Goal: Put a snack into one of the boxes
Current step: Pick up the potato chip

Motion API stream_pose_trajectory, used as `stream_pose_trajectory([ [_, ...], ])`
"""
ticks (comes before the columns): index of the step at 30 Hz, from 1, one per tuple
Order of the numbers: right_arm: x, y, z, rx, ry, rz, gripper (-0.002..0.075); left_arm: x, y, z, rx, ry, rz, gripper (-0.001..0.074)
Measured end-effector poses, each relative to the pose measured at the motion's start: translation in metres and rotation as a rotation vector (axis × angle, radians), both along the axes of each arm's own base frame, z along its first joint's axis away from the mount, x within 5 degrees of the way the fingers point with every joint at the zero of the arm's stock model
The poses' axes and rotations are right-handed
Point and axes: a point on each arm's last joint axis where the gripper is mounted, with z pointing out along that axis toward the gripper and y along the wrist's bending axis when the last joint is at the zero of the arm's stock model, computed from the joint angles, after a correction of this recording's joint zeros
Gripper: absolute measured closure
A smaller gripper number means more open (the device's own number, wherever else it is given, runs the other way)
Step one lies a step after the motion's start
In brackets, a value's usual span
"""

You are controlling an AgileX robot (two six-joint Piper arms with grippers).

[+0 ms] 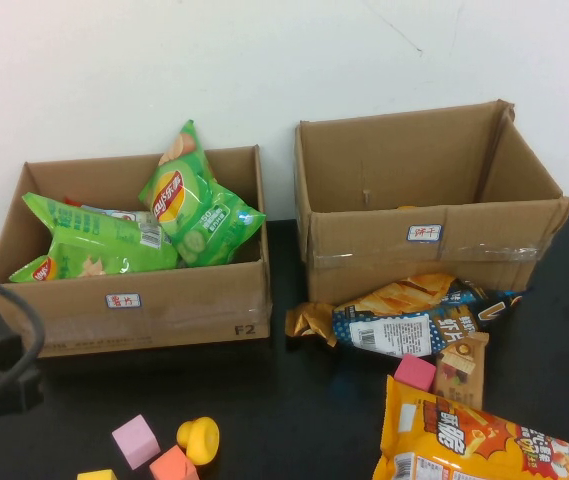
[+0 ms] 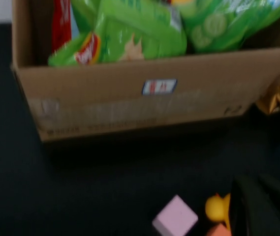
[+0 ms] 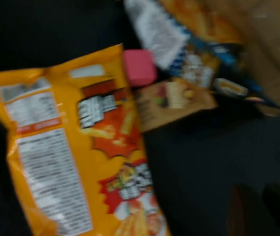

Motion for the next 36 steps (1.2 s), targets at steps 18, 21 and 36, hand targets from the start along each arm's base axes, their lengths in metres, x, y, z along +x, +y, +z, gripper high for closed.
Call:
stream_pose_trajectory([
  [18, 0.019, 0.109, -0.128, -0.210, 0.355, 0.385, 0.0167, -0.010, -0.001, 0.013, 0.015, -0.097, -0.017, 0.0736],
  [21, 0.020, 0.115, -0.143, -0.221, 0.375, 0.389, 0.0166, -0.010, -0.001, 0.013, 0.026, -0.100, -0.024, 0.0736],
  [36, 0.031, 0.123, -0.184, -0.242, 0.398, 0.364, 0.0166, -0.010, -0.001, 0.013, 0.040, -0.105, -0.032, 0.0736],
])
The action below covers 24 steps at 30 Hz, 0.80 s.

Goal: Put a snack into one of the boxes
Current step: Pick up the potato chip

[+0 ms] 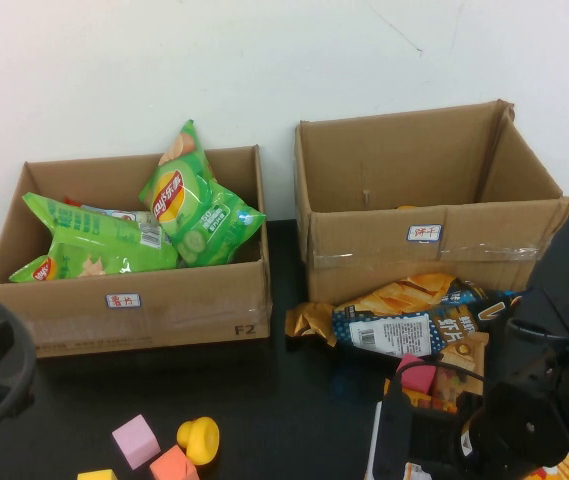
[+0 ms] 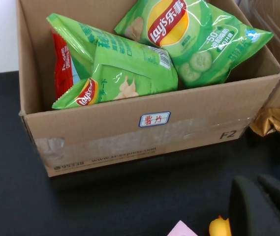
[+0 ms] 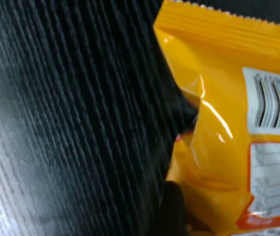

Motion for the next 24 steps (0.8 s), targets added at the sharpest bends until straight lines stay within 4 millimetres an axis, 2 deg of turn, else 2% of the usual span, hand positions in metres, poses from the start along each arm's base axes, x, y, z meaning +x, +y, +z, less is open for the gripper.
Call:
stream_pose_trajectory([
  [4, 0.000, 0.000, 0.000, 0.003, -0.004, -0.001, 0.0174, 0.000, 0.000, 0.000, 0.005, -0.003, -0.002, 0.0736],
  [6, 0.001, 0.000, 0.000, 0.004, -0.006, -0.001, 0.0206, 0.000, 0.000, 0.000, 0.008, -0.003, -0.004, 0.0736],
  [8, 0.001, 0.001, 0.000, 0.008, -0.012, -0.002, 0.0281, 0.000, 0.000, 0.000, 0.008, -0.003, -0.004, 0.0736],
  [14, 0.002, 0.001, 0.001, 0.014, -0.022, -0.004, 0.0615, 0.000, 0.000, 0.000, 0.005, -0.004, -0.004, 0.0736],
  [16, 0.002, 0.001, 0.000, 0.012, -0.018, -0.003, 0.0672, 0.000, 0.000, 0.000, 0.001, -0.004, -0.003, 0.0736],
  [21, 0.001, 0.000, 0.005, 0.001, -0.004, 0.004, 0.0714, 0.000, 0.000, 0.000, -0.005, -0.004, -0.002, 0.0736],
  [24, 0.002, 0.001, 0.021, 0.019, -0.029, 0.012, 0.0718, 0.000, 0.000, 0.000, -0.005, -0.004, -0.002, 0.0736],
])
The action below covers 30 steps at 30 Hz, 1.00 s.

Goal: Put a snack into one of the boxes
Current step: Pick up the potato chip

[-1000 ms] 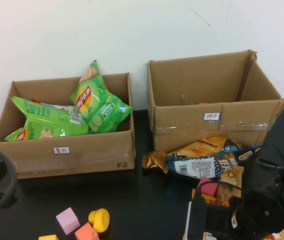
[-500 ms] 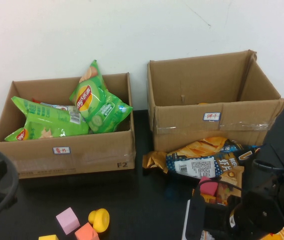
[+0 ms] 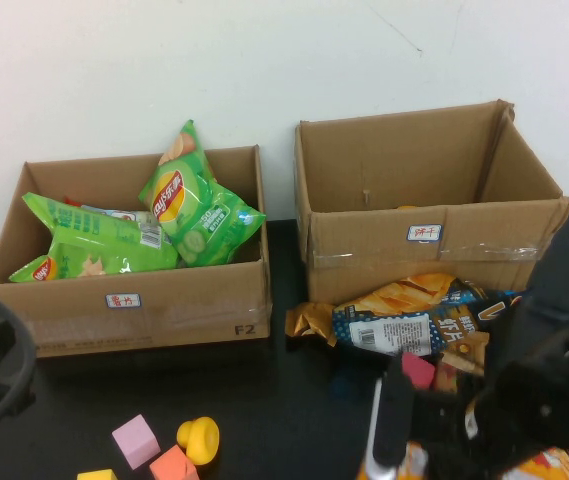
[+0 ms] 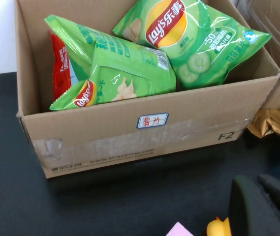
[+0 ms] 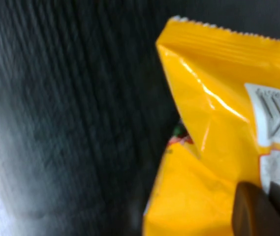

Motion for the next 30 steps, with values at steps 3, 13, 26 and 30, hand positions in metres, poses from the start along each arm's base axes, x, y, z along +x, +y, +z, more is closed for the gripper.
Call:
stream_pose_trajectory([
  [3, 0.004, 0.004, 0.030, 0.061, -0.074, 0.001, 0.0719, 0.000, 0.000, 0.000, -0.006, 0.000, 0.001, 0.0736],
  [13, 0.009, 0.005, 0.089, 0.157, -0.231, 0.013, 0.0720, 0.000, -0.001, 0.001, -0.027, -0.001, 0.005, 0.0736],
  [26, 0.014, 0.016, 0.024, 0.087, 0.032, -0.168, 0.0098, 0.000, -0.002, 0.000, -0.039, 0.008, 0.000, 0.0736],
  [30, 0.010, 0.018, 0.019, 0.103, 0.103, -0.220, 0.0047, 0.000, -0.002, 0.000, -0.038, 0.008, 0.000, 0.0736],
])
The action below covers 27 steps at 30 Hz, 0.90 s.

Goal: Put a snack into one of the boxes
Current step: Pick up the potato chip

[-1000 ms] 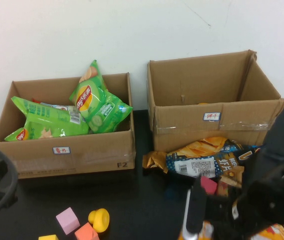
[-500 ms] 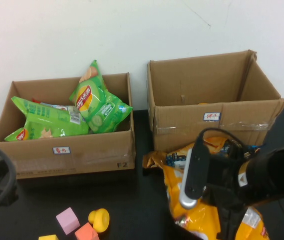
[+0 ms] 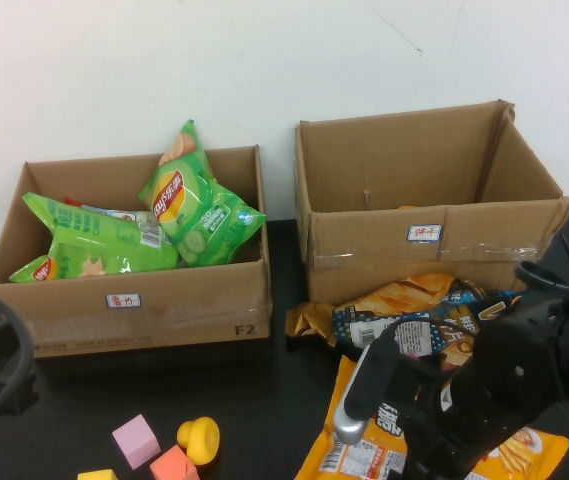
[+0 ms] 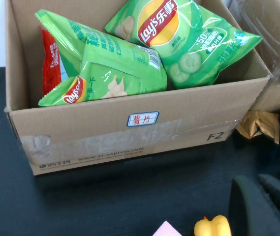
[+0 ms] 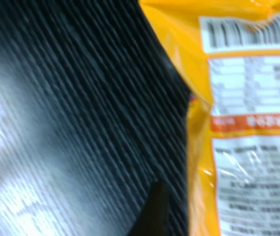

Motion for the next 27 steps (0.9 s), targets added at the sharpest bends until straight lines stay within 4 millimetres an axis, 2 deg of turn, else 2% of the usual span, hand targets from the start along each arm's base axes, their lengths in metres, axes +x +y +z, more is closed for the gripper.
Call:
stream_pose_trajectory([
  [7, 0.001, 0.004, -0.007, 0.008, -0.003, 0.079, 0.0035, 0.000, 0.000, 0.000, 0.000, 0.003, -0.003, 0.0736],
  [12, 0.007, 0.007, -0.035, -0.036, -0.030, 0.200, 0.0035, 0.000, 0.000, 0.000, -0.002, 0.003, -0.003, 0.0736],
  [18, 0.017, 0.013, -0.052, -0.055, -0.102, 0.317, 0.0050, 0.000, 0.000, 0.000, -0.003, 0.003, -0.003, 0.0736],
  [20, 0.018, 0.013, -0.057, -0.060, -0.102, 0.327, 0.0111, 0.000, 0.000, 0.000, -0.003, 0.003, -0.003, 0.0736],
  [22, 0.020, 0.015, -0.060, -0.062, -0.102, 0.329, 0.0217, 0.000, 0.000, 0.000, -0.003, 0.003, -0.003, 0.0736],
  [26, 0.022, 0.017, -0.061, -0.055, -0.114, 0.324, 0.0533, 0.000, 0.000, 0.000, -0.003, 0.003, -0.003, 0.0736],
  [27, 0.023, 0.017, -0.059, -0.051, -0.117, 0.321, 0.0567, 0.000, 0.000, 0.000, -0.003, 0.003, -0.003, 0.0736],
])
